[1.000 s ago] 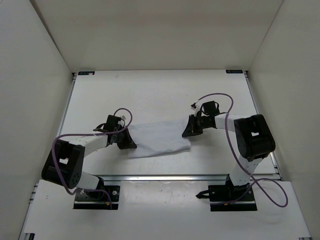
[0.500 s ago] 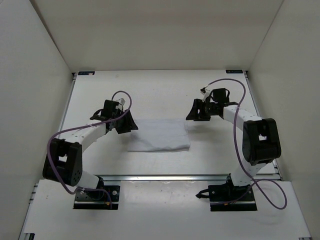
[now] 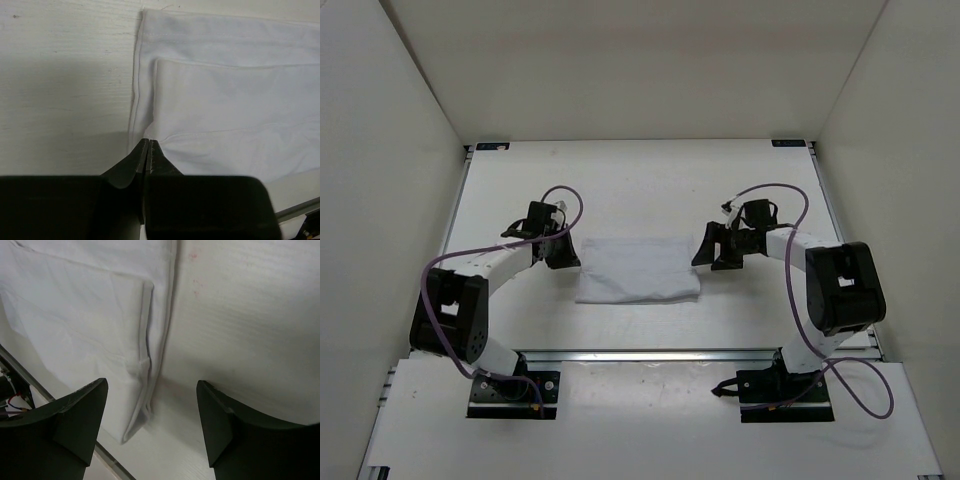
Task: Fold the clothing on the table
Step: Fold the skirt
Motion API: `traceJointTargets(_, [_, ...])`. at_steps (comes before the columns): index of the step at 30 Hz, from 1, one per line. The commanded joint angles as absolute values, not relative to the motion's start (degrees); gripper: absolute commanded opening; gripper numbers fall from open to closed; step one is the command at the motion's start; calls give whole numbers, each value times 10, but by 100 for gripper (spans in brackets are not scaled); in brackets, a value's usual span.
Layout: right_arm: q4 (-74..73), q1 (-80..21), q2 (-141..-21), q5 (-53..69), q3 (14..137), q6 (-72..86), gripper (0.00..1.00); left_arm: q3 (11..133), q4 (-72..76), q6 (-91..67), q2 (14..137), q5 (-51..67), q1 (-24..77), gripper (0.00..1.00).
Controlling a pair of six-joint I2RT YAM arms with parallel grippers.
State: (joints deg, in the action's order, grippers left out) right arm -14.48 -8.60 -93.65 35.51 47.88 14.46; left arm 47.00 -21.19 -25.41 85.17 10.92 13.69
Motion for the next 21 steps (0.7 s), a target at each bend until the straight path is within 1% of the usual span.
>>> traceJointTargets(1, [-123,-96,-970,354,509,142,69,478,-212,-250,856,105,144,9])
traceJointTargets(6, [-130,-114,-1005,355,537,136,63,469,-201,-253,879,114,150,5])
traceJointTargets(8, [-137,-114,-1017,352,544,134,58,469,-200,-253,889,121,155,3])
traceJointTargets(13, [-166,-127,-1041,332,565,110,50,467,-200,-257,904,131,156,2])
traceJointTargets(15, [-166,-132,-1050,330,565,108,40,467,-197,-253,910,133,161,0])
traceJointTargets(16, [-172,-134,-1054,325,569,105,40,468,-195,-256,911,132,158,0])
traceJointTargets(17, [-168,-136,-1056,324,565,106,36,468,-195,-258,911,132,159,0])
traceJointTargets(19, [-170,-143,-1066,325,567,109,26,468,-194,-253,918,135,163,0])
traceJointTargets(20, [-164,-142,-1068,322,570,110,22,468,-197,-257,915,138,165,0])
traceJointTargets(21, [-165,-142,-1071,325,571,110,15,468,-197,-255,920,134,166,0])
